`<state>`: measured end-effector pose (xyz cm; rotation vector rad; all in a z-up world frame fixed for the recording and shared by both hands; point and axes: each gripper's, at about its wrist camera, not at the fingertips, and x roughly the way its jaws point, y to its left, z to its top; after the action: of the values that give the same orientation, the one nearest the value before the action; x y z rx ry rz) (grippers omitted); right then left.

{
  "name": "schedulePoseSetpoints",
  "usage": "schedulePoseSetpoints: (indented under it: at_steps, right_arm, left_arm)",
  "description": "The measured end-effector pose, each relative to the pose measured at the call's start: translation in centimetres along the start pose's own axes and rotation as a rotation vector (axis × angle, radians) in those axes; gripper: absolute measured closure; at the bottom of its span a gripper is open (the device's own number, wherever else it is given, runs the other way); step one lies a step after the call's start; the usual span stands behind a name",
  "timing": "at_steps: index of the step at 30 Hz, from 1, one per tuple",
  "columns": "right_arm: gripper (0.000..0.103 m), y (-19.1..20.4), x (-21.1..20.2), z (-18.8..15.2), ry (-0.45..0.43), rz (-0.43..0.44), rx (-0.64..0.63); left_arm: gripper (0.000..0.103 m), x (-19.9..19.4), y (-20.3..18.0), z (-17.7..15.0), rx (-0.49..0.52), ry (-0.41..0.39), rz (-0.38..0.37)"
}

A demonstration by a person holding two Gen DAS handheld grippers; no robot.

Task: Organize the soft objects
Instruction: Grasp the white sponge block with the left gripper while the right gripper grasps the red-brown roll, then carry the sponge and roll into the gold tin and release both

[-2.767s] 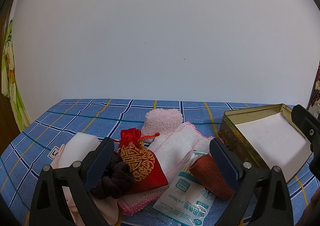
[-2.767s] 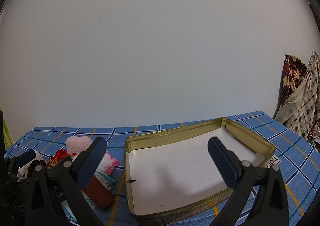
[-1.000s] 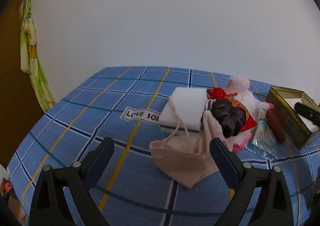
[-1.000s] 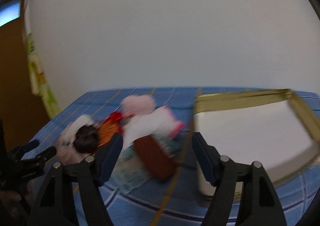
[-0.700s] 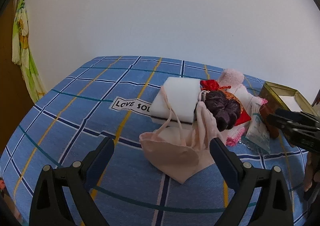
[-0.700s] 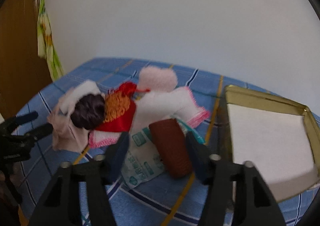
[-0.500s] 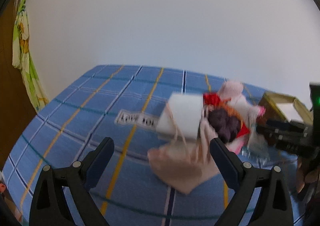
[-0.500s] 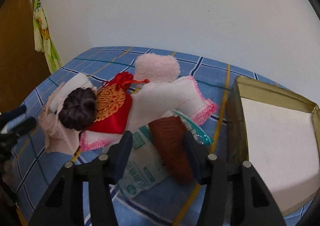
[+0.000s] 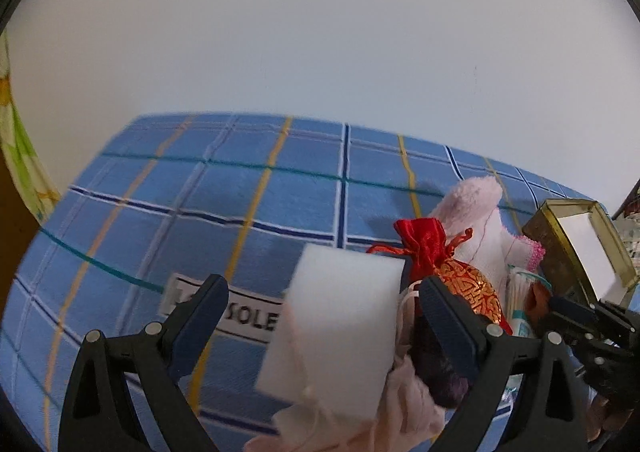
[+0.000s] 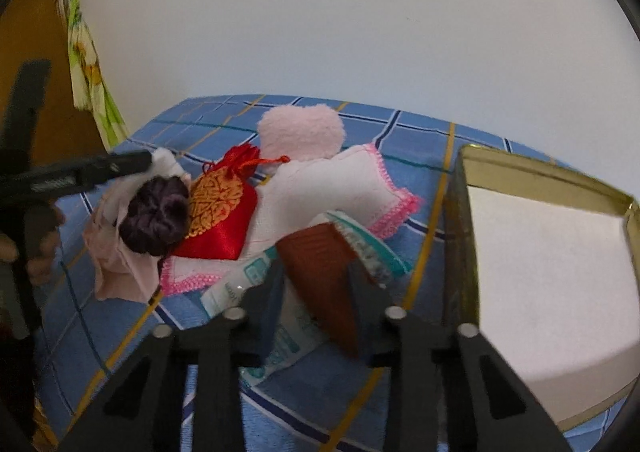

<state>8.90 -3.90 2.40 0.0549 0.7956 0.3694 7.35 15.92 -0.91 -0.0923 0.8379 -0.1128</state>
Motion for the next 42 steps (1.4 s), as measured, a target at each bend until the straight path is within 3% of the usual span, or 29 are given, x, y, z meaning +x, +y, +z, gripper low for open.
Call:
schedulePoseSetpoints:
  at_steps: [1,2,4,7,9,11,12,13,15,16,20,22,25,28,30,36,38,40,42]
  right_arm:
    - [0.089,-0.7,-0.2,0.1,0.000,0.062,0.043]
    - [0.090,-1.3,-0.5,0.2,-0.002,0.139,0.091]
    - [0.090,-1.7,-1.0,0.4,-0.023,0.206,0.129]
    - [0.089,-0.4,-2.0,0.4,-0.072,0.188,0.066]
    - [0.089,0.5,-2.2,0.4,-0.086,0.169,0.018]
    - [0.086,1.4,-2.6,0.3,-0.122,0.117,-0.032]
    - [0.079,1.5,-2.5,0.3,-0.128,0.098,-0.044]
    - [0.065,1.7,-2.5,0.3,-0.133,0.080,-0.058]
    - [0.040,1.4,-2.5,0.3,-0.137,0.078,-0.050]
    - [0.035,1.3,-2.6,0.3,-0.139,0.088,-0.041]
    - [0.037,0.9,-2.6,0.1,-0.131,0.091,-0.047]
    - [0.049,1.0,-2.2,-0.1,-0.111,0.095,-0.055]
    - [0.051,1.5,-1.1,-0.3,-0.073,0.080,-0.068]
    - [0.052,1.4,-0.1,-0.1,-0.052,0.018,-0.072]
    - [0.057,1.0,0.4,0.1,-0.038,-0.016,-0.062]
    - [0.044,2.0,2.9,0.9,0.032,-0.077,-0.125]
    - [0.048,2.1,2.9,0.9,0.039,-0.083,-0.133]
    - [0.073,1.5,2.4,0.9,0.045,-0.082,-0.111]
    - [0.076,0.1,1.5,0.8,0.035,-0.027,-0.043]
  left_arm:
    - [0.005,0.5,-0.1,0.0,-0.003,0.013,-0.014]
    - [0.005,1.0,-0.1,0.0,-0.006,0.026,-0.013]
    - [0.005,1.6,0.1,-0.1,0.005,0.035,0.017]
    - [0.007,1.9,0.6,-0.8,0.026,0.036,0.061]
    - [0.027,1.8,1.4,-1.2,0.018,0.043,0.047]
    - [0.035,1.7,2.7,-1.3,-0.029,0.048,-0.011]
    - [0.039,1.6,3.1,-1.4,-0.046,0.050,-0.024]
    - [0.039,1.5,3.5,-1.4,-0.064,0.048,-0.036]
    - [0.041,1.1,3.5,-1.1,-0.074,0.023,0.000]
    - [0.041,0.7,3.6,-1.0,-0.075,-0.001,0.031]
    - [0.041,-2.8,3.8,0.2,-0.108,-0.157,0.066]
    - [0.041,-4.6,3.6,0.7,-0.107,-0.222,0.060]
    - [0.041,-7.2,2.7,1.3,-0.085,-0.318,0.002]
    - [0.041,-8.3,1.3,1.1,-0.052,-0.364,-0.044]
    - [0.041,-8.8,0.3,0.8,-0.022,-0.377,-0.065]
    - [0.041,-8.4,-2.2,-0.2,0.044,-0.350,-0.098]
    - [0.041,-8.3,-2.9,-0.8,0.061,-0.340,-0.102]
    - [0.041,-8.0,-3.3,-1.3,0.068,-0.324,-0.105]
    - [0.041,-7.8,-3.6,-1.9,0.069,-0.309,-0.112]
